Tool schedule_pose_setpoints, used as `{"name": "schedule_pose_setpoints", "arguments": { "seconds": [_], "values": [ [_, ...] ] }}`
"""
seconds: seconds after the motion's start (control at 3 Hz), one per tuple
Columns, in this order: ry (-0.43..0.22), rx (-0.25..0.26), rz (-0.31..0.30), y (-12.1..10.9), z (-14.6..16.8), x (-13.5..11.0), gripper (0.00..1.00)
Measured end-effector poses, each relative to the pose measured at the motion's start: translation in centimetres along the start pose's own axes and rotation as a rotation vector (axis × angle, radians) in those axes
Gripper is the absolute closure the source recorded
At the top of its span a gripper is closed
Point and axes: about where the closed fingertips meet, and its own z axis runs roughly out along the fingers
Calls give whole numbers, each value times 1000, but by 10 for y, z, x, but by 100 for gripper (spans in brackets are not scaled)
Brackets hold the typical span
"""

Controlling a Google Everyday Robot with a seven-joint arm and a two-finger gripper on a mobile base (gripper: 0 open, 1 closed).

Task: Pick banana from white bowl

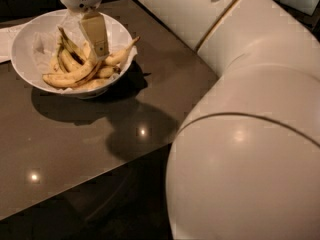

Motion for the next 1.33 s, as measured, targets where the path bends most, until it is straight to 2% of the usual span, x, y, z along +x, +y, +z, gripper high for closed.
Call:
{"name": "schedule_pose_setpoints", "arguments": {
  "seconds": [0.67, 1.33],
  "values": [
    [34, -30, -34, -6, 18, -8, 34],
    [21, -77, -60, 2, 39, -17, 34]
  ]
}}
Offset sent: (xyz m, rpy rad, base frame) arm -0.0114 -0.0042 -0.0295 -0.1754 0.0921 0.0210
